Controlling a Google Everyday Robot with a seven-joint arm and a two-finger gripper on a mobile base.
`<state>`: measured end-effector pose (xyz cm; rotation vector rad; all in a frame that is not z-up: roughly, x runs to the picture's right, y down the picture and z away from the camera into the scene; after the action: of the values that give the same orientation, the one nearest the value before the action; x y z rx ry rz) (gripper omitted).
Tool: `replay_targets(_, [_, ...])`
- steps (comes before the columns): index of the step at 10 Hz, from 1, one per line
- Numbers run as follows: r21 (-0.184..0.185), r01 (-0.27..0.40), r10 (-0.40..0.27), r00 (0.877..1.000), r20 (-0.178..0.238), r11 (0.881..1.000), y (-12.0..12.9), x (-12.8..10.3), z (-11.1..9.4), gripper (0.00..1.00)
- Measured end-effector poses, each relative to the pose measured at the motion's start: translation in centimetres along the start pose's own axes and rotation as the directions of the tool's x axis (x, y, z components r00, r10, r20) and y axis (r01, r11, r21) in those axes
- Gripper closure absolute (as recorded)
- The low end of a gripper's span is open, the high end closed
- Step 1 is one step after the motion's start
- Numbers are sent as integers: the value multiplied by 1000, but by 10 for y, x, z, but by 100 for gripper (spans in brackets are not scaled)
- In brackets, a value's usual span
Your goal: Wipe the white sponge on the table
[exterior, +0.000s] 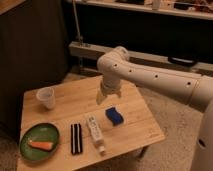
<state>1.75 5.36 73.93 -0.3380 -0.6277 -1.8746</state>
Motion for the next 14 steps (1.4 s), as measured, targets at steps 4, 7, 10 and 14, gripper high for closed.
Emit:
replay_targets(4, [12,4,-4,1000,-13,1000,47,-38,80,30])
replay_targets(7, [101,-19,23,999,-36,995,86,-62,108,30])
replay_targets(10, [107,8,-3,999,-43,994,88,-60,118,30])
replay_targets(14, [54,111,-106,991,-85,992,36,-29,133,30])
